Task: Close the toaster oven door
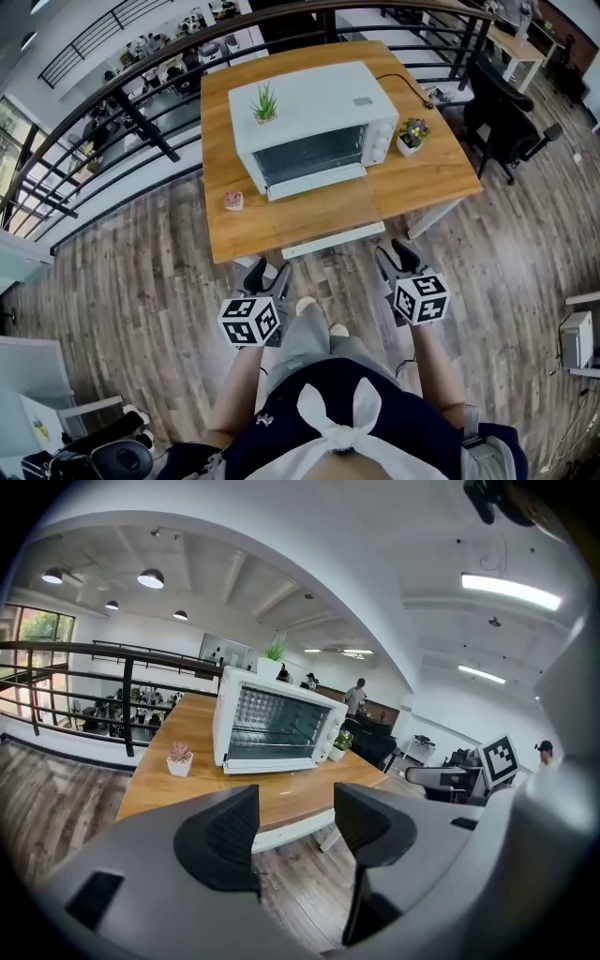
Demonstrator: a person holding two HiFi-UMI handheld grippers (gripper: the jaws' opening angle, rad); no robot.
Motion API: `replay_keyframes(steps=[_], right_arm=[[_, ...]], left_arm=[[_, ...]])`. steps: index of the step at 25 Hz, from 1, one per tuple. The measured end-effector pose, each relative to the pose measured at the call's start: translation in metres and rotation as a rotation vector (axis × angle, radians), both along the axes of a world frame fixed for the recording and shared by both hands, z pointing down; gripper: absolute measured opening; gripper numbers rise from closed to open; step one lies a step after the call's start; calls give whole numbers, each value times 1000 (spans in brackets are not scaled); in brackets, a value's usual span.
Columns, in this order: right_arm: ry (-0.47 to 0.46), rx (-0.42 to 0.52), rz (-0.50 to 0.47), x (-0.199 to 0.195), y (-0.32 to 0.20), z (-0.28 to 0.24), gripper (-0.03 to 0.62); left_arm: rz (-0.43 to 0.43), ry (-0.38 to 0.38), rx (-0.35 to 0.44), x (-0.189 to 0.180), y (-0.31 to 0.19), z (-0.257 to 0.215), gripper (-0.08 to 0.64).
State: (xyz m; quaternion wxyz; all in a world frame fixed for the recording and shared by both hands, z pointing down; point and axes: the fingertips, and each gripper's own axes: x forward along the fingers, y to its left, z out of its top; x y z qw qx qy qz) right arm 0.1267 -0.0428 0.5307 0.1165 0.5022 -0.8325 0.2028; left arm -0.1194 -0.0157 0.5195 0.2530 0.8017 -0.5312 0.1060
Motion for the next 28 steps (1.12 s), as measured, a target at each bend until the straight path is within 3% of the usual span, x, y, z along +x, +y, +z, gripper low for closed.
replay_keyframes(steps=[16,28], right_arm=[[28,-113,-46,6,-35,42,192],[73,-221,-51,15,-65,86,207]], left_arm=[[-2,-23,-137,10,-22,53,241],[-22,15,-263,5,-40,96,241]])
